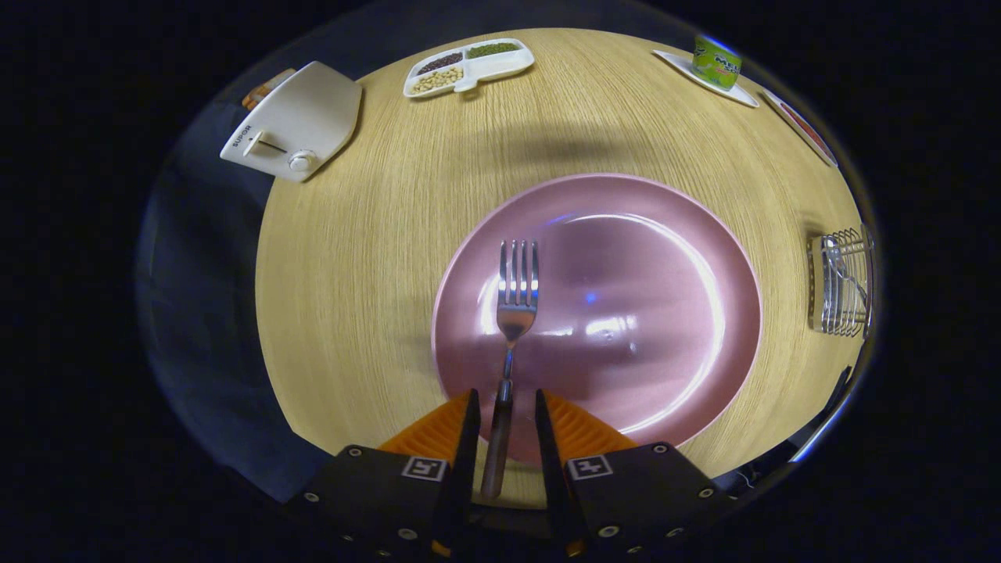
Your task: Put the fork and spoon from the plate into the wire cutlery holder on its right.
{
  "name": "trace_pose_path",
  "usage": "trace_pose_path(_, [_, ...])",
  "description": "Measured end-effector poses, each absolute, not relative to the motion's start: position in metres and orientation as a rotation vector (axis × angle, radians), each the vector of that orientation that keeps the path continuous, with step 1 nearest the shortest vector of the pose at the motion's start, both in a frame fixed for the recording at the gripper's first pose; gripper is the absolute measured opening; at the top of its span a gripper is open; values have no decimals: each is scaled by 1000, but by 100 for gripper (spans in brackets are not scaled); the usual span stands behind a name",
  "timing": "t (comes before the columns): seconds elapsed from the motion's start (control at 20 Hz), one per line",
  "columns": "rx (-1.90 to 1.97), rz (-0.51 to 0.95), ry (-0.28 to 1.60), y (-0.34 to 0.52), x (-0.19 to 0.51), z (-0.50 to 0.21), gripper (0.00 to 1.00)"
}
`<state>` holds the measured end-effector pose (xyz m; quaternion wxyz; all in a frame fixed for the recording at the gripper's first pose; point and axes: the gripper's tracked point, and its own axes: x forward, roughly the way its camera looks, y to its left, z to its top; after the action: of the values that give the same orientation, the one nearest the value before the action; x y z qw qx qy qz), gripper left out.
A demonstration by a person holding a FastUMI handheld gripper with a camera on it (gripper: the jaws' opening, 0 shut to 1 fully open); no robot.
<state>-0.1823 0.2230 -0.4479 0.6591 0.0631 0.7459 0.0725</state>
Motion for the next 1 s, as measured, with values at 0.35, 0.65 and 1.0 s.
trace_pose_path(0.35, [150, 176, 1645, 212, -173, -442, 6])
trace_pose_path(0.65, [129, 184, 1582, 170, -160, -411, 6])
trace_pose_path(1.0, [171, 144, 1536, 83, -155, -360, 6])
